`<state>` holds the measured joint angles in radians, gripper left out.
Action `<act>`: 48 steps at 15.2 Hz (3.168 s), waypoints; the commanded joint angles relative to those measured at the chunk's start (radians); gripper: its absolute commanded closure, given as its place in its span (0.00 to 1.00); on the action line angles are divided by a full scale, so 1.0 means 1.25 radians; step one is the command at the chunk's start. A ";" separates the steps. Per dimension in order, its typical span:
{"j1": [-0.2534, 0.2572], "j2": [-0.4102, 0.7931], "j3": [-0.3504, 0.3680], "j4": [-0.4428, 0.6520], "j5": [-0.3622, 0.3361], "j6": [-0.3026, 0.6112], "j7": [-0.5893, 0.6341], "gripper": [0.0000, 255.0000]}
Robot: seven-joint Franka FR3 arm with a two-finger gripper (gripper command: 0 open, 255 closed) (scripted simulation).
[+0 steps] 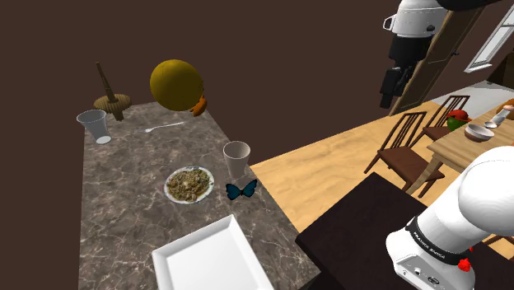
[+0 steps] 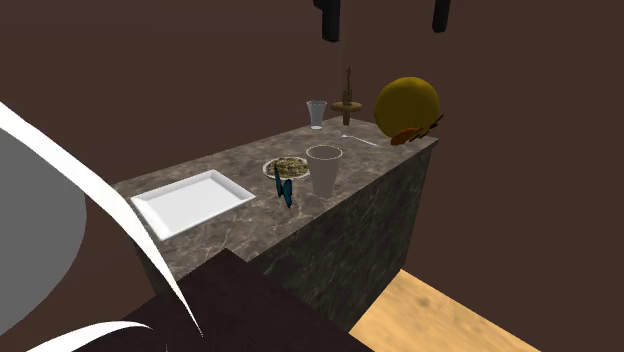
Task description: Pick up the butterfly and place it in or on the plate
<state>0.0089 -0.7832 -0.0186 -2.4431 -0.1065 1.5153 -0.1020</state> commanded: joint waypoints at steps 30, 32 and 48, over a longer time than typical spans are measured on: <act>0.240 0.694 0.031 0.100 0.203 0.649 -0.439 0.00; 0.250 0.742 0.046 0.128 0.219 0.673 -0.471 0.00; 0.294 0.999 0.124 0.266 0.257 0.808 -0.590 0.00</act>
<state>0.3821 0.4059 0.1433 -2.0867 0.2123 2.5125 -0.8360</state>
